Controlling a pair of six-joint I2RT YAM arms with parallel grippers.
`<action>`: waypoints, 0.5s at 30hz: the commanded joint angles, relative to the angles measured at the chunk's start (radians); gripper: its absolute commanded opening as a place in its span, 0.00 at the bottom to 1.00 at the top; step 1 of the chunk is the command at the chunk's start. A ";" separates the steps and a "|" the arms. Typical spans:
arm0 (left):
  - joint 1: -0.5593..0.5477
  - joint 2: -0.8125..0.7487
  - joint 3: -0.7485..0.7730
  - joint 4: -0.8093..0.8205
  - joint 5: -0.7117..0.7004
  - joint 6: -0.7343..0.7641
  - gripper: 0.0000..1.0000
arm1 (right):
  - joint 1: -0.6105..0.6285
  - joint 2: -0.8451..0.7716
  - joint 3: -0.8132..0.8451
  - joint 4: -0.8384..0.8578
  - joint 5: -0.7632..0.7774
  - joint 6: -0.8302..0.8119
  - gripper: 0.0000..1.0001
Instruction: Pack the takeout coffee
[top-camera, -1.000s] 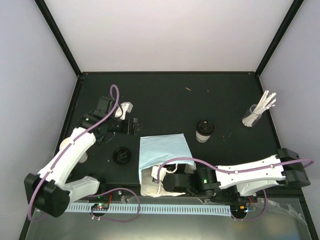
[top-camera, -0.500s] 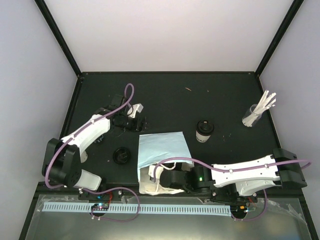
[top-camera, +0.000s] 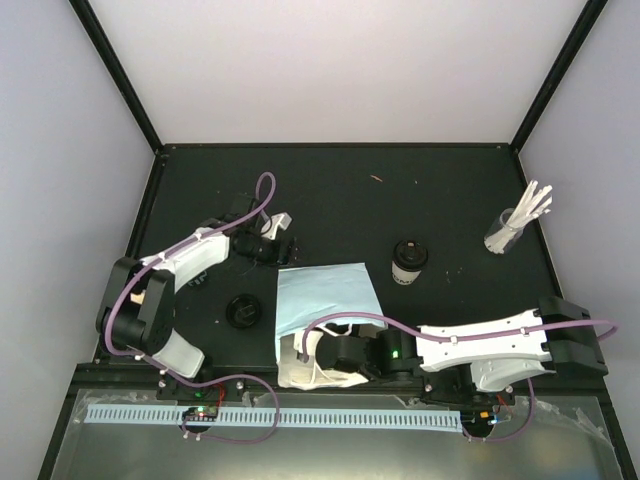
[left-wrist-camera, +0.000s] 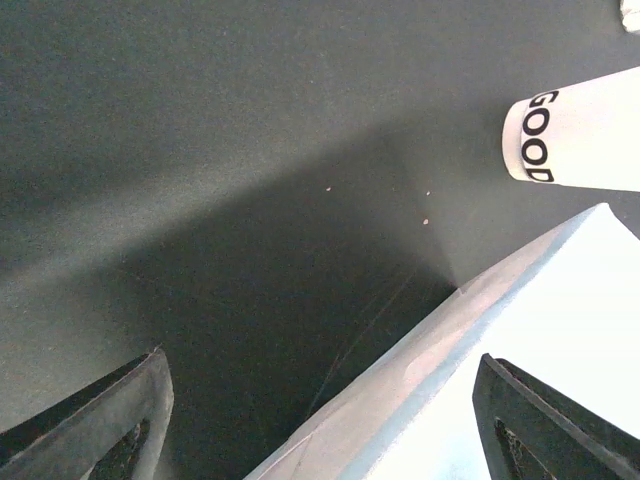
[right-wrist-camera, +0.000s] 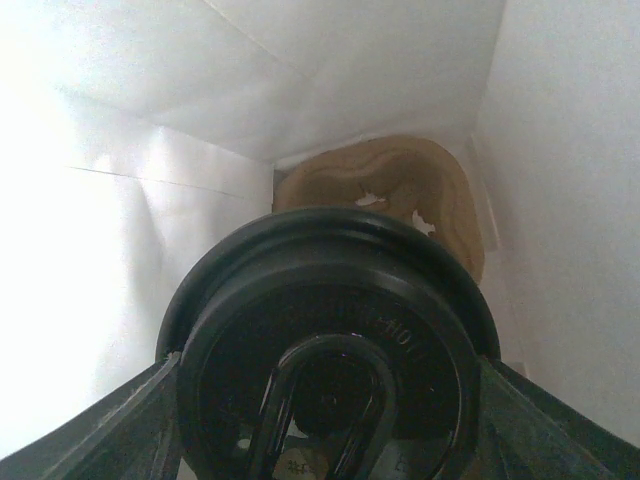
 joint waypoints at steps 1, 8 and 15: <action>0.006 0.025 -0.008 0.060 0.055 -0.014 0.83 | -0.021 0.006 0.019 0.038 -0.019 -0.029 0.58; 0.006 0.042 -0.031 0.102 0.113 -0.037 0.79 | -0.039 0.029 0.034 0.057 -0.015 -0.058 0.58; 0.006 0.037 -0.047 0.103 0.134 -0.041 0.76 | -0.047 0.063 0.050 0.091 -0.011 -0.088 0.58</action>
